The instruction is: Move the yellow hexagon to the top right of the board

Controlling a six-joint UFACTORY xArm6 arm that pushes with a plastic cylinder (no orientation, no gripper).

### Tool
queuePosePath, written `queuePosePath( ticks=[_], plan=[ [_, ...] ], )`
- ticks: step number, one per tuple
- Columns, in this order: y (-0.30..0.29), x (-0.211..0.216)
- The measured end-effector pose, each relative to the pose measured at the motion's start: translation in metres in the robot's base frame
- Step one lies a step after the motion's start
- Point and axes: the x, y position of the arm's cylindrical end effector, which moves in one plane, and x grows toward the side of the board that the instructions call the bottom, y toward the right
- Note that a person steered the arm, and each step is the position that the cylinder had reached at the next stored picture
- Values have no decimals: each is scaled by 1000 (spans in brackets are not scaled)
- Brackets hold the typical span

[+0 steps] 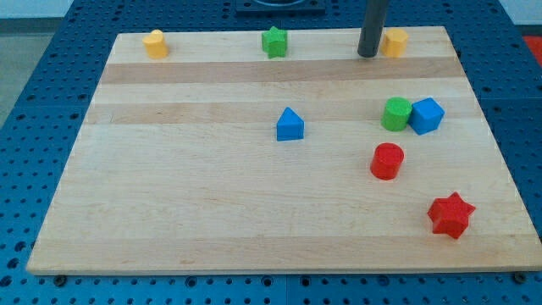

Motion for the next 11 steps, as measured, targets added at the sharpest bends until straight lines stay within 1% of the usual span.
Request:
queuePosePath(
  ticks=[1, 4, 6, 8, 9, 10, 11],
  plan=[
    [0, -11],
    [18, -12],
    [20, -11],
    [18, 29],
    [17, 39],
    [39, 39],
    [88, 46]
  ],
)
